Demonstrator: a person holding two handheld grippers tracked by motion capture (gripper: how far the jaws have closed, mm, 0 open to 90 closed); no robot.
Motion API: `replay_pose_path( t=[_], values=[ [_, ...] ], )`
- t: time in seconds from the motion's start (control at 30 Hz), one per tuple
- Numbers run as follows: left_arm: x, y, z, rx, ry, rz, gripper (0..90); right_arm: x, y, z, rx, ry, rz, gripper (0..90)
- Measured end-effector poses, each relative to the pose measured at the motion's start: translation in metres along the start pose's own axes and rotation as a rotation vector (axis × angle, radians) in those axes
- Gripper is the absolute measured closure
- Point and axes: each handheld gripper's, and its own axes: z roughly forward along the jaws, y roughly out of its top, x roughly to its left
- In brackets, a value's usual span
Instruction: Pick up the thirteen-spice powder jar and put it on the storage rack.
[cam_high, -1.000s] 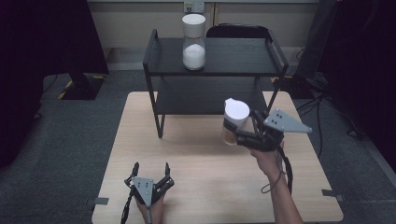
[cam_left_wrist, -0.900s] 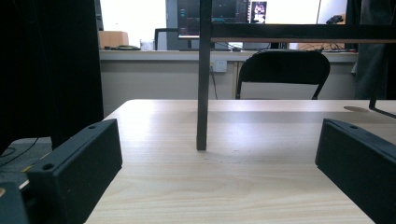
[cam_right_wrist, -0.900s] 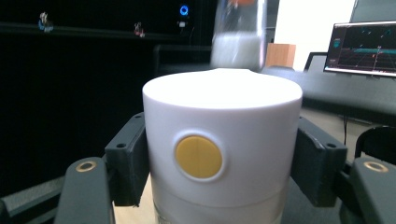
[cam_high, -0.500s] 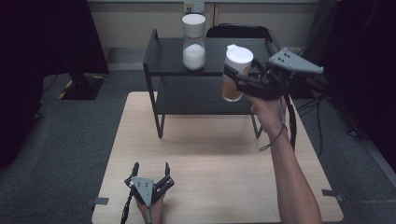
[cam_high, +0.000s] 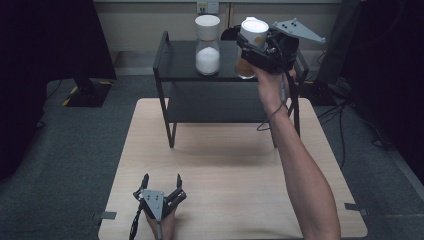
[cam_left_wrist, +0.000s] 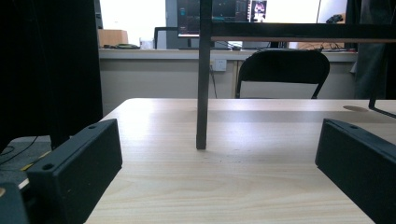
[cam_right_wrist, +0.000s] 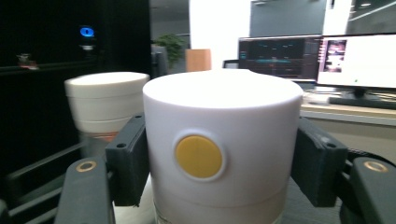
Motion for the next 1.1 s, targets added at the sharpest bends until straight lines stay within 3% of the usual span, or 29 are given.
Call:
replay_pose_path(
  t=[0.27,0.33,0.77,1.1],
  values=[
    [0.000,0.000,0.000,0.001,0.001,-0.001,0.0,0.005,-0.004,0.015,0.016,-0.053,0.008,30.4],
    [0.000,0.000,0.000,-0.002,0.001,0.001,0.0,0.005,-0.008,0.017,0.011,-0.056,0.016,30.4],
    [-0.001,-0.001,0.000,-0.003,0.002,0.003,0.0,0.019,-0.008,0.024,0.017,-0.082,-0.060,30.4],
    [-0.001,-0.001,0.000,-0.004,0.002,0.003,0.0,0.021,-0.013,0.022,-0.002,-0.095,-0.042,30.4]
  ],
)
